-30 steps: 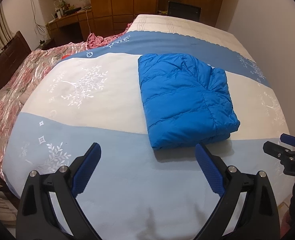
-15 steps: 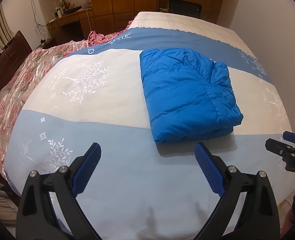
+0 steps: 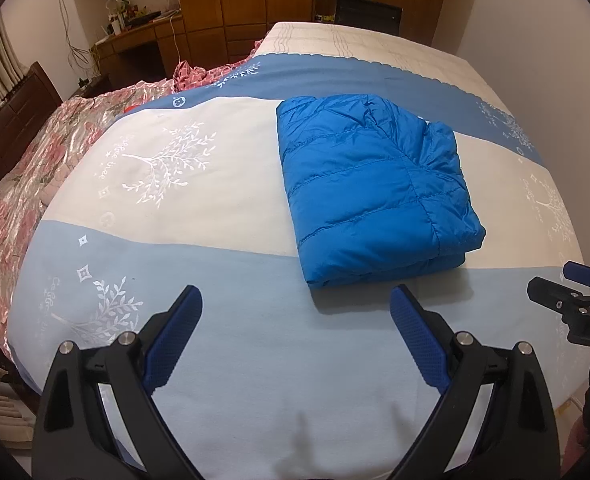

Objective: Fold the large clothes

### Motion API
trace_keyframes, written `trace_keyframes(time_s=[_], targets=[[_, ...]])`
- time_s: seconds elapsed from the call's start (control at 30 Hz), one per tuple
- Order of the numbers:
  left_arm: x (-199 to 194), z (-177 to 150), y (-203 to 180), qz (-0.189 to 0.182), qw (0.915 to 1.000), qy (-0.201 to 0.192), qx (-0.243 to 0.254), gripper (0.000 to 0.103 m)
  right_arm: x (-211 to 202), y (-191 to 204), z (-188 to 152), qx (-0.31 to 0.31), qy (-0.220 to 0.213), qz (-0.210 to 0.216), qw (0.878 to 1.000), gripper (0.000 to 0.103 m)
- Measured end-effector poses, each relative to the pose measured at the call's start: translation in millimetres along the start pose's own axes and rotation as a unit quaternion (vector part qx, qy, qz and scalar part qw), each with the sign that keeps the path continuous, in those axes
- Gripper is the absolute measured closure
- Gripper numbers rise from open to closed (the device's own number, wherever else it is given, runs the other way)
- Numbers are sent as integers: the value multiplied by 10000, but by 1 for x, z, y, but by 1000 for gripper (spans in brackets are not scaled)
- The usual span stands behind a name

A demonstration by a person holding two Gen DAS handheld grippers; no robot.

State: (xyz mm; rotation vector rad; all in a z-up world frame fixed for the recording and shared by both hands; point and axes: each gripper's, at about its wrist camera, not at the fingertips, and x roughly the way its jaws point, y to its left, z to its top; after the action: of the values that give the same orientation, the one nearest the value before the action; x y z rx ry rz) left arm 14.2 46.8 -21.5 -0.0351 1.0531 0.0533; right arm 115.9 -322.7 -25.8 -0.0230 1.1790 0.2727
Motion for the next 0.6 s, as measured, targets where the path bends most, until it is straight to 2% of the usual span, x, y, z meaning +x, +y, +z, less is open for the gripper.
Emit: trace_keyframes(time_s=[0.6], targets=[[1, 1, -2, -21, 10000, -16, 61, 9, 2, 0, 1, -8, 22, -11, 10000, 4]])
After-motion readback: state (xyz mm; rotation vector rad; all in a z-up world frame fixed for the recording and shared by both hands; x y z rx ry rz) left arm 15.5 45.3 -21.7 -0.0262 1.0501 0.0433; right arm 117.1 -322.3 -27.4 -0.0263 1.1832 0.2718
